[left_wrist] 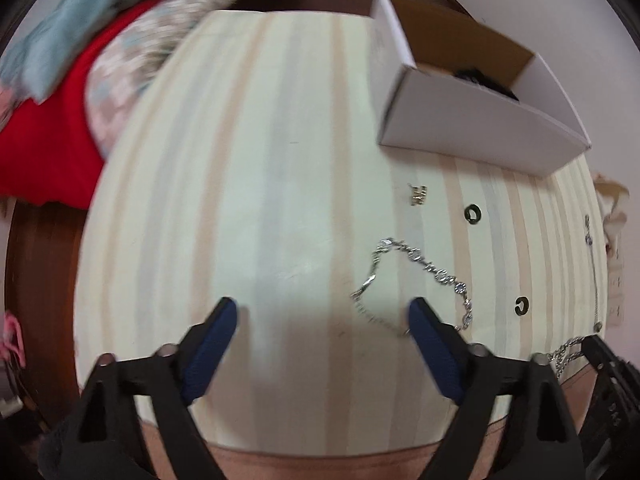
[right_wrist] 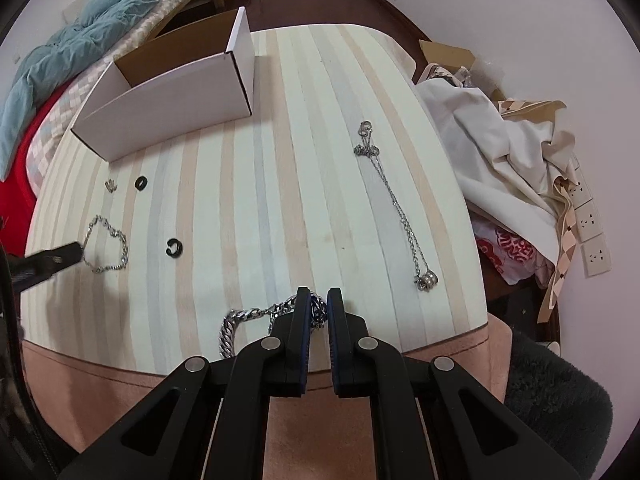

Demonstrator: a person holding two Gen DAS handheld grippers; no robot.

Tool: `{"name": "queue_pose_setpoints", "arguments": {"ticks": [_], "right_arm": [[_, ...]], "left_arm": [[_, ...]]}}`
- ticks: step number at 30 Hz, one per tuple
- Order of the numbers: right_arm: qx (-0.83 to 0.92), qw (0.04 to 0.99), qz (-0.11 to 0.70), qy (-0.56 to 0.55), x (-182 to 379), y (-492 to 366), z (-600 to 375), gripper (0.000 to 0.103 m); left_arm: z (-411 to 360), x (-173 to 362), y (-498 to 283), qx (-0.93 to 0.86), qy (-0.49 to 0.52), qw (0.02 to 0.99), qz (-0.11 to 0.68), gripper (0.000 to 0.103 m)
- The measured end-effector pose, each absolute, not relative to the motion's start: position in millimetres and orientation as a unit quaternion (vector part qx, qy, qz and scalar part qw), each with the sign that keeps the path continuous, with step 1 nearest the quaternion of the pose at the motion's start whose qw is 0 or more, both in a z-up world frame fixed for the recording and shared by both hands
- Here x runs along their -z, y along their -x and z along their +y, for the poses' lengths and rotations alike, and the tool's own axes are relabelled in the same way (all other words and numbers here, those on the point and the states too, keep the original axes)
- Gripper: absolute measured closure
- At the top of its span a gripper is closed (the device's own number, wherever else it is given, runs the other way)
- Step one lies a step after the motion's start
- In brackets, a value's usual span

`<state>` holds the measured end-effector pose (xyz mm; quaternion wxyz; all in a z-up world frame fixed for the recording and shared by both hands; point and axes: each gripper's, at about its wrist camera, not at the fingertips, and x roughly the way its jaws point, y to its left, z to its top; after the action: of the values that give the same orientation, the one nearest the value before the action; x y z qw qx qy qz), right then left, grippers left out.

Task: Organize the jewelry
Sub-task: 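Grasp the chunky silver link bracelet with the right gripper while the left gripper grasps the thin chain bracelet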

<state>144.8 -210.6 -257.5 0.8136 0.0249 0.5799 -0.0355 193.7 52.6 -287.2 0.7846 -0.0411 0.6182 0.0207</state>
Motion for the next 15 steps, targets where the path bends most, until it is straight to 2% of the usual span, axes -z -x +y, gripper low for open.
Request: {"name": "queue_pose_setpoints", "arguments": {"ticks": [1,3,4,5,6,15], "right_arm": [[0.035,0.814,0.580,-0.026,258,-145,-211,0.095],[0.034,0.813,0.581,-0.030,258,-144,-211,0.095],[0.034,0.812,0.582,-0.031,258,-142,-209,0.095],[0.034,0.811,0.583,-0.033,259,-141,-209,0.095],[0.033,0.810,0.584,-0.034,260,-142,-209,0.095],[0.024,0.817,0.574,-0.043,250,-137,-206,0.095]], "left_arm": [[50,290,-196,-0.018,0.035,0.783,0.620,0.041],[43,289,-198,-0.010,0.012,0.793,0.609,0.050],[40,288,-198,-0.003,0.006,0.798,0.603,0.064],[39,287,-197,0.002,0.002,0.800,0.600,0.088],[38,286,-196,0.008,-0.003,0.801,0.598,0.102],[65,278,-181,0.022,0.028,0.804,0.593,0.103]]}}
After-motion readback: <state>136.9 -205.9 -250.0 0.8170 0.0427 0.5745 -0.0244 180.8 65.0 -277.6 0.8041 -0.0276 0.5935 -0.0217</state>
